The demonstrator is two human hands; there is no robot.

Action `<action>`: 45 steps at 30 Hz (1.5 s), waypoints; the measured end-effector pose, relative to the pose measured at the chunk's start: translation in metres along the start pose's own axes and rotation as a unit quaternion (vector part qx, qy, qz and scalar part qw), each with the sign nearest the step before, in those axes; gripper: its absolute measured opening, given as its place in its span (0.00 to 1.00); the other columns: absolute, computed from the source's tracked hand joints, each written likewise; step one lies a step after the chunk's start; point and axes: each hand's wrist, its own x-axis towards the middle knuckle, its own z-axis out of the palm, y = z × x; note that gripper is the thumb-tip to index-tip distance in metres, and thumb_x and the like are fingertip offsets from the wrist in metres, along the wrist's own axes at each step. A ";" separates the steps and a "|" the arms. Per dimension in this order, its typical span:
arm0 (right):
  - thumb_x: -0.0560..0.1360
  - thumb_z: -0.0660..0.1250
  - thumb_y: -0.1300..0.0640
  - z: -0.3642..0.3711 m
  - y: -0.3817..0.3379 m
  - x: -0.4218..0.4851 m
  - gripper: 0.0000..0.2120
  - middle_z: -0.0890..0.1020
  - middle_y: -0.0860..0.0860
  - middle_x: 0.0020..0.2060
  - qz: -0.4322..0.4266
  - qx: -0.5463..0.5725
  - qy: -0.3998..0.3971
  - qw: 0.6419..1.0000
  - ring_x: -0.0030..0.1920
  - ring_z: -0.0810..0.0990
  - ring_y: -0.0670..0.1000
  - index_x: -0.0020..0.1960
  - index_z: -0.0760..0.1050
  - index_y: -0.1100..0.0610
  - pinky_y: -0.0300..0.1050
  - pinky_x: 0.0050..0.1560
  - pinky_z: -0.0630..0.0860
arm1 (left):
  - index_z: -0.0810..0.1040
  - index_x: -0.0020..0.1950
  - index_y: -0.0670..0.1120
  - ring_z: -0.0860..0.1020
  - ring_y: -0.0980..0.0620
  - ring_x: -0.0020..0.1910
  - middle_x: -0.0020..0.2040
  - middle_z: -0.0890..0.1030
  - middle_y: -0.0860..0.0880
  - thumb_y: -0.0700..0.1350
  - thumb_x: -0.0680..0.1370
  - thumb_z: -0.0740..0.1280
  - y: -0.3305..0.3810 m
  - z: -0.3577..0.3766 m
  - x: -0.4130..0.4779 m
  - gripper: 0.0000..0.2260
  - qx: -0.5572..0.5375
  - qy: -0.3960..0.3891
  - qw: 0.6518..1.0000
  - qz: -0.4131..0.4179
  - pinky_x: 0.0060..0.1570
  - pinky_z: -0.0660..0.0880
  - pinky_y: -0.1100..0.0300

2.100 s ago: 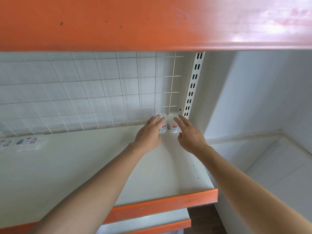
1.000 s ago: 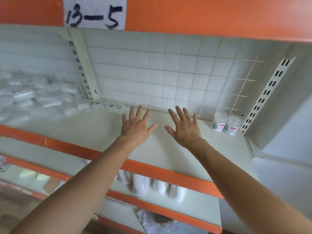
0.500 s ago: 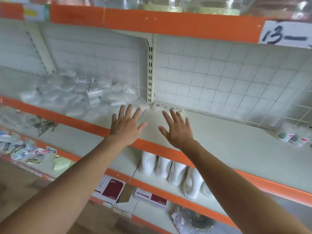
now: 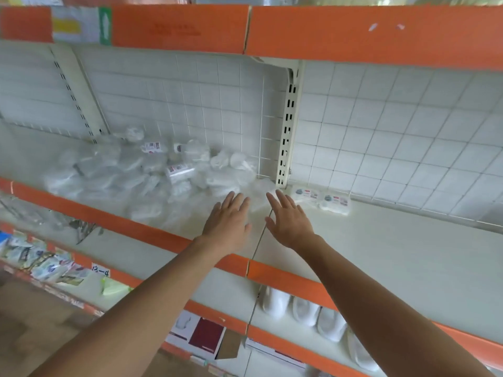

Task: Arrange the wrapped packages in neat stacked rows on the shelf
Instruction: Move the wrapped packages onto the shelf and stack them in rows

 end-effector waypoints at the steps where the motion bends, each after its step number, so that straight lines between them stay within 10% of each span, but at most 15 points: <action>1: 0.81 0.55 0.54 0.003 0.000 0.009 0.30 0.48 0.51 0.78 0.004 -0.001 0.000 1.000 0.78 0.48 0.53 0.79 0.46 0.51 0.54 0.75 0.53 | 0.50 0.79 0.44 0.45 0.48 0.78 0.79 0.50 0.47 0.49 0.82 0.57 -0.002 0.003 0.010 0.28 0.004 -0.001 1.000 0.016 0.75 0.50 0.50; 12: 0.74 0.55 0.69 0.025 0.002 0.033 0.37 0.49 0.50 0.78 0.063 -0.013 0.000 0.998 0.77 0.51 0.54 0.79 0.46 0.53 0.52 0.72 0.61 | 0.54 0.77 0.45 0.49 0.47 0.78 0.78 0.55 0.47 0.46 0.81 0.58 -0.029 0.031 0.073 0.26 0.008 -0.065 0.992 0.112 0.73 0.54 0.45; 19: 0.76 0.55 0.66 0.019 -0.014 0.044 0.33 0.61 0.53 0.73 0.123 -0.014 0.005 0.992 0.70 0.62 0.57 0.78 0.51 0.53 0.53 0.65 0.69 | 0.71 0.62 0.44 0.72 0.44 0.60 0.58 0.72 0.45 0.47 0.79 0.62 -0.048 0.021 0.081 0.13 -0.046 -0.023 0.984 0.174 0.53 0.69 0.52; 35: 0.75 0.66 0.41 0.013 -0.020 0.018 0.19 0.76 0.52 0.53 0.240 -0.007 0.049 0.970 0.55 0.74 0.54 0.55 0.68 0.55 0.50 0.51 0.72 | 0.66 0.64 0.48 0.68 0.42 0.60 0.60 0.70 0.45 0.51 0.72 0.69 -0.041 0.028 0.090 0.24 -0.039 -0.043 0.981 0.184 0.53 0.68 0.51; 45: 0.74 0.64 0.47 -0.013 0.060 -0.048 0.22 0.72 0.54 0.60 0.261 0.000 0.076 0.962 0.61 0.71 0.57 0.66 0.67 0.50 0.51 0.55 0.74 | 0.63 0.70 0.48 0.67 0.41 0.62 0.63 0.67 0.44 0.54 0.68 0.72 0.031 0.020 0.086 0.34 -0.107 -0.035 0.978 0.175 0.57 0.70 0.51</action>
